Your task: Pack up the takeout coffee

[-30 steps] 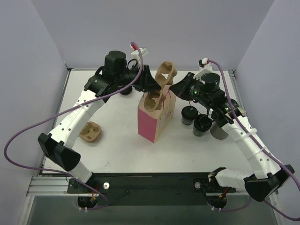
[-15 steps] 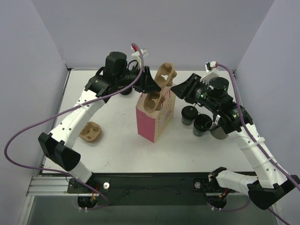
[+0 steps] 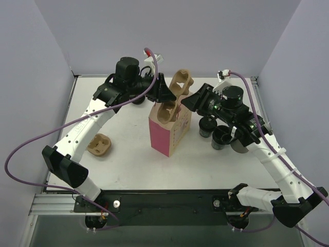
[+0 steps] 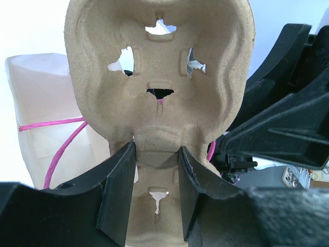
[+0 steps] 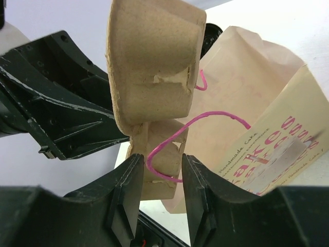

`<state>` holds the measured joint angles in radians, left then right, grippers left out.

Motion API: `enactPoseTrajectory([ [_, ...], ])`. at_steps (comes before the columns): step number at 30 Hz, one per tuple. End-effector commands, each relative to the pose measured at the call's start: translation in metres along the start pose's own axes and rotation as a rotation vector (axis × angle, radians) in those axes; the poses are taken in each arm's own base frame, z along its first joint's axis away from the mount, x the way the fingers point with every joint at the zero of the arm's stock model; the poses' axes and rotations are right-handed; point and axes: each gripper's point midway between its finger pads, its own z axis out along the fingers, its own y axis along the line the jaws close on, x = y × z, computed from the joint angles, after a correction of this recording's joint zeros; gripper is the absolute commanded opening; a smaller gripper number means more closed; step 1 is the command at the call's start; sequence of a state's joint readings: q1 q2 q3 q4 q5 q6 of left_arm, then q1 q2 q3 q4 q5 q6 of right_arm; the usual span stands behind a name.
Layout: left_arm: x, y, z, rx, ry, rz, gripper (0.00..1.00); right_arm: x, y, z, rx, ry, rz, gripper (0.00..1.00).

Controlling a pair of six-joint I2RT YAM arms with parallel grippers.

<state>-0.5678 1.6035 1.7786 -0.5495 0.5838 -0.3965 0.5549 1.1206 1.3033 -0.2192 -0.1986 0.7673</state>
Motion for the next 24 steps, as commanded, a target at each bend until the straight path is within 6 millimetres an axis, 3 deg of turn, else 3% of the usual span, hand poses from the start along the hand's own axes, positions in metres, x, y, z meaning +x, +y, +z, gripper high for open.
enactPoseTrajectory([
  [1,-0.005,-0.003,0.001,0.009,-0.009,0.036,0.23,-0.003,0.011,0.008,-0.024,-0.018,-0.001,0.37],
  [10,-0.004,-0.002,0.002,0.006,-0.003,0.04,0.23,-0.008,0.013,0.014,-0.013,-0.033,-0.008,0.38],
  [13,-0.004,-0.003,0.003,0.008,-0.003,0.041,0.23,-0.008,0.01,0.016,-0.001,-0.034,-0.01,0.31],
  [16,-0.004,-0.003,0.003,0.005,-0.004,0.044,0.23,-0.008,0.009,0.018,0.002,-0.035,-0.015,0.17],
  [17,-0.003,-0.001,0.004,-0.001,-0.002,0.042,0.23,-0.009,0.011,0.017,-0.002,-0.037,-0.016,0.06],
  [18,-0.003,0.0,0.004,-0.005,0.0,0.041,0.23,-0.009,0.011,0.016,-0.003,-0.036,-0.018,0.01],
  [24,0.0,0.008,0.007,-0.043,0.021,0.044,0.22,-0.006,0.012,0.009,-0.021,-0.029,-0.044,0.0],
])
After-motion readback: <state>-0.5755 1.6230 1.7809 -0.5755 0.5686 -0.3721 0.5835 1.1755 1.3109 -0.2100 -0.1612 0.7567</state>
